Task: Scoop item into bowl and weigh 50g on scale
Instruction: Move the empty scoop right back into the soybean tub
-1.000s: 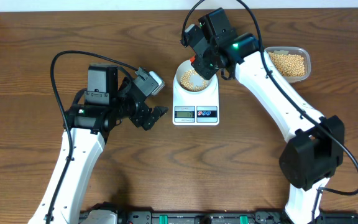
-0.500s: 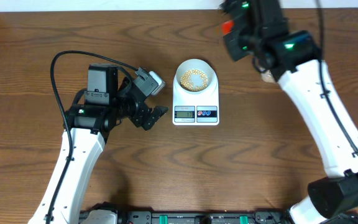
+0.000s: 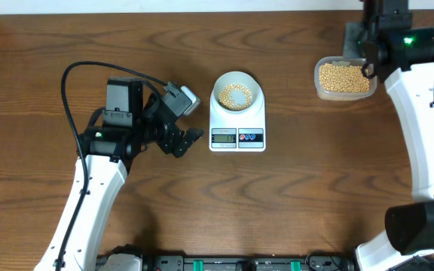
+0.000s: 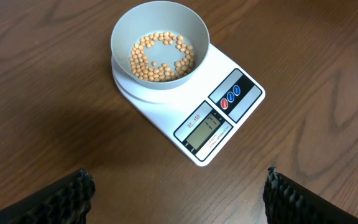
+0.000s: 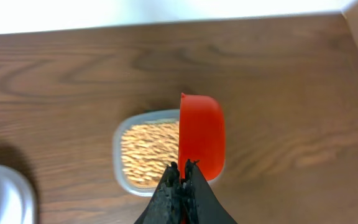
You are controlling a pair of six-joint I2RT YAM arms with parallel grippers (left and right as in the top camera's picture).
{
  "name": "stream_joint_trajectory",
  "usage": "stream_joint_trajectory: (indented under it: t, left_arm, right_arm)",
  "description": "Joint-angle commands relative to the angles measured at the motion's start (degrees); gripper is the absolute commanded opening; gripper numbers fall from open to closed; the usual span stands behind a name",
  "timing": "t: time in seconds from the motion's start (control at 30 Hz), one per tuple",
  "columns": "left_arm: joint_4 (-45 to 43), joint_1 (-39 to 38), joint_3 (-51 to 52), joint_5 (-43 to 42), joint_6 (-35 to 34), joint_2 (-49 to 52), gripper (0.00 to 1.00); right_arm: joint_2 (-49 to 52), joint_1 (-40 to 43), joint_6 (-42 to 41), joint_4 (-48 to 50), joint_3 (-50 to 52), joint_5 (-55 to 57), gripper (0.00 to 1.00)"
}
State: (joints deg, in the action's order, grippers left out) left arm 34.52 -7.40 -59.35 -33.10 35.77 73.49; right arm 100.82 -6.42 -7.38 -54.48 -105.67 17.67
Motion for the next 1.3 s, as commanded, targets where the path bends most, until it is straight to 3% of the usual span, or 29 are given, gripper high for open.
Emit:
stream_joint_trajectory:
  t: [0.0, 0.53, 0.9, 1.27]
  left_arm:
    - [0.1, -0.1, 0.4, -0.7, -0.7, -0.1, 0.89]
    - [0.1, -0.1, 0.4, -0.7, -0.7, -0.1, 0.90]
    - [0.1, -0.1, 0.4, -0.7, -0.7, -0.1, 0.89]
    - [0.1, -0.1, 0.4, -0.7, -0.7, -0.1, 0.90]
  right_arm:
    - [2.9, 1.5, -2.9, -1.1, 0.2, 1.7, 0.01]
    - [14.2, 1.5, -4.4, -3.7, 0.2, 6.0, 0.01]
    - [14.7, 1.6, -4.6, -3.1, 0.9, 5.7, 0.01]
    - [14.7, 1.6, -4.6, 4.0, 6.8, 3.8, 0.01]
